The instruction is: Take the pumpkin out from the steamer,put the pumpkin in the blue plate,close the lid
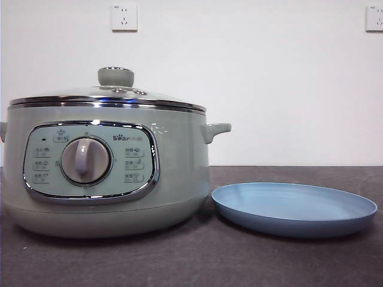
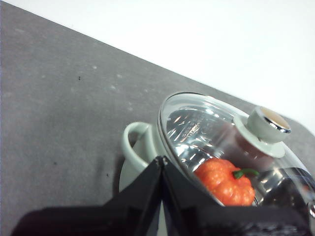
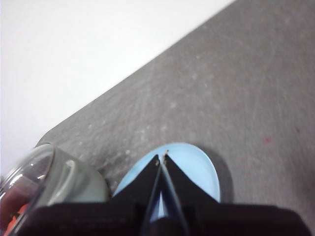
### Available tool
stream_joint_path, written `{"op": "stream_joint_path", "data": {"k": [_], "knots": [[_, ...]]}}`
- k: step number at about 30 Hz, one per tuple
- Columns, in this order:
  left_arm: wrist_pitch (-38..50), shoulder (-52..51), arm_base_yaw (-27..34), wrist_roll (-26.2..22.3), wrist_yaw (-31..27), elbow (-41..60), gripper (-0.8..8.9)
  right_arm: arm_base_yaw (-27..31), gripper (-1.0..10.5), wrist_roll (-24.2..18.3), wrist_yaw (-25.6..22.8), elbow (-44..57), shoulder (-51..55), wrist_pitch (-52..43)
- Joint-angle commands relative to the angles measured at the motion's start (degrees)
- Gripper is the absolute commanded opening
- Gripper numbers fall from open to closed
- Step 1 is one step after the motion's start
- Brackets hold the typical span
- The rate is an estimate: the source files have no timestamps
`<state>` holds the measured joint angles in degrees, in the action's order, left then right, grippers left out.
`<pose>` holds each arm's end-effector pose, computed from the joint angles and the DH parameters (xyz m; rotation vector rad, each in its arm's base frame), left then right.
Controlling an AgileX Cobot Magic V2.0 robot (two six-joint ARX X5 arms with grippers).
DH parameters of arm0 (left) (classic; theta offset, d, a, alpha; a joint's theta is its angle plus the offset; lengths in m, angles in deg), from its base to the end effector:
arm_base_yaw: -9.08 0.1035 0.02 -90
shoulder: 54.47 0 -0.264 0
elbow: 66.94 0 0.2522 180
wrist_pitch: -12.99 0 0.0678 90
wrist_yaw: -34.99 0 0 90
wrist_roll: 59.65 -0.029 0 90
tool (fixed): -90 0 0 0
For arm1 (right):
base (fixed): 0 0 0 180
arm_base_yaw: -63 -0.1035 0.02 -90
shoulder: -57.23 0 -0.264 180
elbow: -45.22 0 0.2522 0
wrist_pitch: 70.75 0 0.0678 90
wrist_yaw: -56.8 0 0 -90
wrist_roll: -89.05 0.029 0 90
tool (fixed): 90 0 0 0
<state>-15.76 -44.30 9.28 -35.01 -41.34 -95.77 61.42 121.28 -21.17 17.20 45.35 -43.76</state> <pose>0.0936 -0.0065 0.2140 -0.4483 0.2231 -0.1933 0.0982 0.0088 0.2099 0.5754 0.2508 0.1775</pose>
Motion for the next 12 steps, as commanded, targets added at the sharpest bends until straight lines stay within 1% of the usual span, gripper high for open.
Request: {"op": "stream_joint_path", "data": {"k": [1,7,10,12], "knots": [[-0.20,5.70,0.13,-5.25,0.09,-4.22,-0.07,0.00,-0.1,-5.31,0.09,-4.46,-3.85,0.37],[-4.22,18.29,0.13,-14.27,0.76,-15.82,-0.08,0.00,-0.1,-14.88,0.11,-15.34,-13.55,5.01],[-7.37,23.87,0.11,-17.75,3.21,-21.99,-0.08,0.00,-0.1,-19.56,0.26,-21.05,-18.45,7.72],[-9.55,27.17,0.11,-19.37,4.98,-25.73,-0.06,0.02,0.0,-22.86,1.64,-24.83,-21.57,9.64]]}}
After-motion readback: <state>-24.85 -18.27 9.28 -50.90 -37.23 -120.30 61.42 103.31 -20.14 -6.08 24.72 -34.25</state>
